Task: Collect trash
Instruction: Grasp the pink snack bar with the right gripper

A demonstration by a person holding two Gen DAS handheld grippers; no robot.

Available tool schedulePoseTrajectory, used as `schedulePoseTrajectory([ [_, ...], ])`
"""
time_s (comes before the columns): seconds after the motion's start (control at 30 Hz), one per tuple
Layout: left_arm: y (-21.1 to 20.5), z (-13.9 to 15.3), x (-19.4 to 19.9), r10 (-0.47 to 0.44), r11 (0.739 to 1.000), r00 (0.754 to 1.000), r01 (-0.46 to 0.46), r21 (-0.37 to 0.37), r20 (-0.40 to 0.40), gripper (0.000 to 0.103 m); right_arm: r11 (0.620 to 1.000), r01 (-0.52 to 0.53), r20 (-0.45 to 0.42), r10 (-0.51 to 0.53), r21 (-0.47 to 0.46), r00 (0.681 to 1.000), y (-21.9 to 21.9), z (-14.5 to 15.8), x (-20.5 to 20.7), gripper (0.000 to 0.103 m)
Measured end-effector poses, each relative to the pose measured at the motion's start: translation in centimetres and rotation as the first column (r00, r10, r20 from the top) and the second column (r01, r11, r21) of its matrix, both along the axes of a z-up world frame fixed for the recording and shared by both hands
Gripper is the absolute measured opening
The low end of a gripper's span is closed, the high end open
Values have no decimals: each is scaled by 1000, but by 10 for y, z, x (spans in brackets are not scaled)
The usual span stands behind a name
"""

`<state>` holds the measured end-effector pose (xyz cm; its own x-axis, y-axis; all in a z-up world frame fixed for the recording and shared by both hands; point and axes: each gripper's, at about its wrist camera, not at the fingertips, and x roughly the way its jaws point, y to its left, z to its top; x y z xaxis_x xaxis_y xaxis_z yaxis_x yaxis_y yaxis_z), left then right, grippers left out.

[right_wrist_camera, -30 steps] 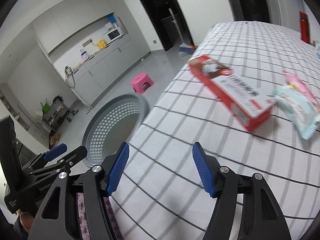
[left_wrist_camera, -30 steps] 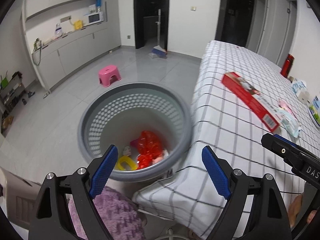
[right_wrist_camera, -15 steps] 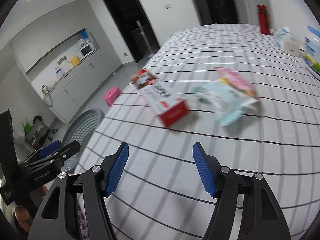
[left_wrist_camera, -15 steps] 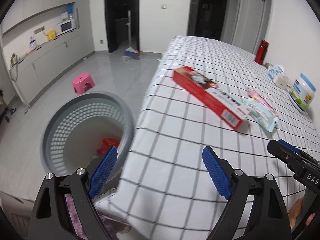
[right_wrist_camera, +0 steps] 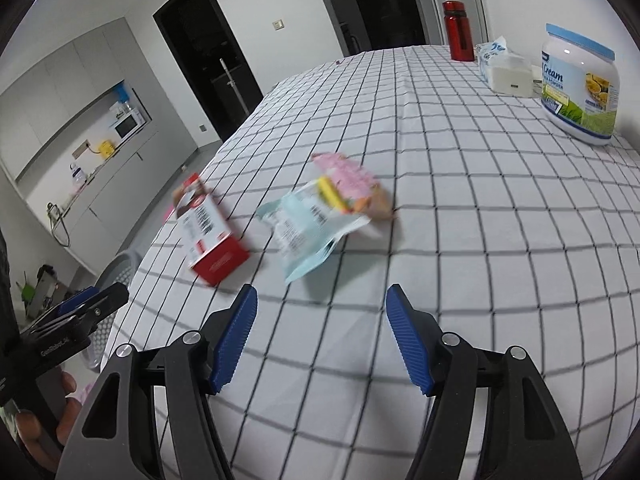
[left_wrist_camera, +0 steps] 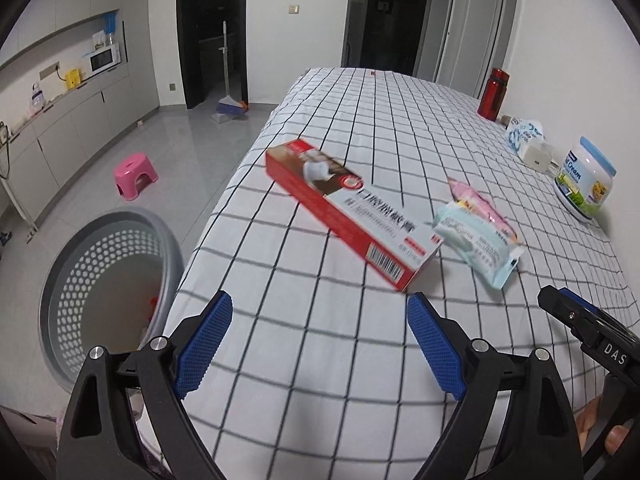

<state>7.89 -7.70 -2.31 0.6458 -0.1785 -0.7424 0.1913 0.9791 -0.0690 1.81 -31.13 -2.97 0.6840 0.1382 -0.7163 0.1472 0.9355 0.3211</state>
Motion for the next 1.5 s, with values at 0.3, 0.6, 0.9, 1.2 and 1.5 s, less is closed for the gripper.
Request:
schedulePoseTrajectory([
  [0.3, -21, 10, 31, 46, 999, 999, -46, -10, -5, 92, 998, -28, -16, 28, -53, 999, -23, 3, 51, 64],
  [0.6, -33, 3, 56, 94, 996, 995, -94, 6, -21, 92, 994, -66, -48, 62, -91, 997, -31, -9, 94, 64],
  [0.9, -37, -6, 63, 112, 994, 993, -111, 19, -35, 92, 985, -90, -96, 76, -145, 992, -30, -23, 124, 64],
  [1.2, -41, -11, 64, 110, 994, 993, -109, 23, -43, 92, 980, -109, -129, 88, -167, 988, -30, -35, 137, 56],
  [1.5, -44, -13, 62, 109, 994, 993, -108, 24, -47, 92, 986, -145, -106, 136, -82, 985, -30, -32, 132, 34],
])
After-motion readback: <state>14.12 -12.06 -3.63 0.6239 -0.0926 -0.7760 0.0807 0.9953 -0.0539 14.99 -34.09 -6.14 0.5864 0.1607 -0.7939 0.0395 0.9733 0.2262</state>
